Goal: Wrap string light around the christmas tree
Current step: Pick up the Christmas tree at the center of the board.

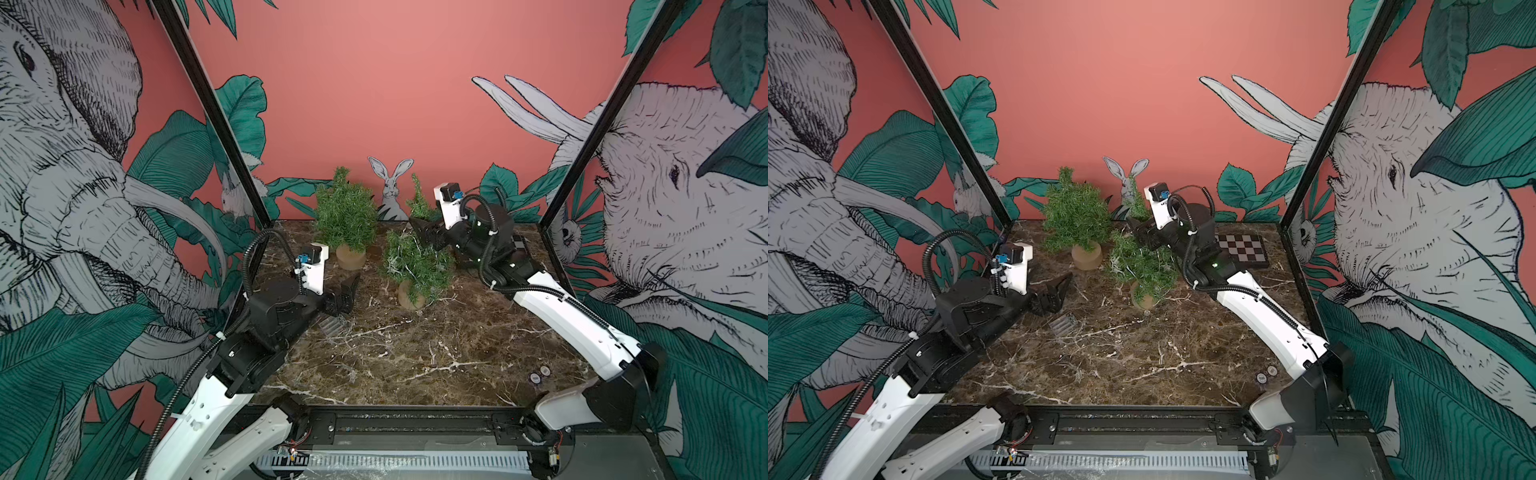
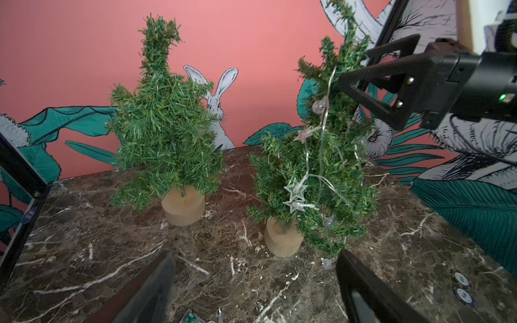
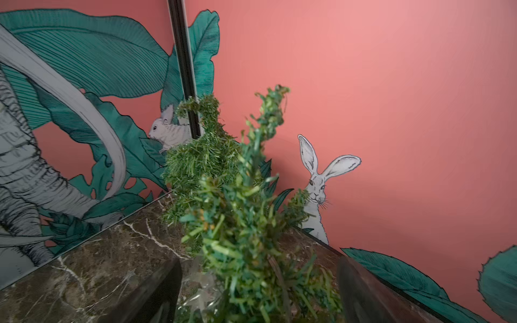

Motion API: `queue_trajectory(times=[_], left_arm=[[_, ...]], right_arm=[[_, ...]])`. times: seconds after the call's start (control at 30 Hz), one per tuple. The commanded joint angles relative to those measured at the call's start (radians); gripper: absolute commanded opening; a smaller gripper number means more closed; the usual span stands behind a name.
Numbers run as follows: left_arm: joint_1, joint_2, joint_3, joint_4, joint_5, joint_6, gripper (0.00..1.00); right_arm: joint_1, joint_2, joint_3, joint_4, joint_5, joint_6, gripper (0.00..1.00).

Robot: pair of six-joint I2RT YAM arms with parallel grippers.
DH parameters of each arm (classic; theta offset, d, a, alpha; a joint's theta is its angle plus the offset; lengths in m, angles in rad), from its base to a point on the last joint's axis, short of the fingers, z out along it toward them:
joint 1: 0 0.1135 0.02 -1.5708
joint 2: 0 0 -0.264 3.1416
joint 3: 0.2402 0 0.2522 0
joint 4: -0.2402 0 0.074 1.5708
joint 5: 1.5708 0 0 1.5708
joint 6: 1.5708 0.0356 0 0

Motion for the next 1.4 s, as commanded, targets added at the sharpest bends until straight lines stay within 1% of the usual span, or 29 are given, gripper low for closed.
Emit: queue_trajectory(times=[0.0,0.17,0.27,0.4,0.53,0.6,0.67,0.77,0.87,1.03,1.23,1.37], left_arm=[[-0.005,-0.006,0.005,-0.014,-0.037,-0.002,0.92],[-0.005,0.016,0.042,-0.006,-0.005,0.009,0.92],[-0.005,0.026,0.068,-0.015,0.003,0.014,0.92],[-0.004,0.025,0.067,-0.018,0.007,0.022,0.93],[-0.004,0.026,0.054,-0.001,0.008,0.015,0.93],[-0.005,0.026,0.044,0.010,0.009,0.012,0.93],[-0.005,0.026,0.034,0.023,0.009,0.012,0.94],[-0.004,0.027,0.018,0.049,0.009,0.013,0.94],[-0.004,0.035,0.007,0.074,0.009,0.010,0.95],[-0.004,0.058,-0.006,0.094,0.008,0.008,0.95],[-0.005,0.070,-0.023,0.116,-0.017,0.014,0.96],[-0.004,0.071,-0.043,0.133,-0.048,0.029,0.97]], right_arm=[[0.008,0.002,0.041,0.033,0.080,-0.031,0.87],[0.009,0.030,0.030,0.075,0.062,-0.023,0.79],[0.009,0.054,0.033,0.103,0.045,-0.012,0.71],[0.011,0.069,0.033,0.137,0.029,-0.012,0.61],[0.012,0.070,0.025,0.183,0.020,-0.035,0.44],[0.014,0.070,0.029,0.190,0.018,-0.047,0.34],[0.014,0.070,0.039,0.190,0.020,-0.059,0.27],[0.015,0.070,0.051,0.200,0.024,-0.081,0.11],[0.015,0.072,0.059,0.232,0.034,-0.104,0.01],[0.014,0.091,0.092,0.273,0.066,-0.147,0.00],[0.012,0.139,0.183,0.307,0.098,-0.195,0.00],[0.007,0.206,0.238,0.326,0.124,-0.229,0.00]])
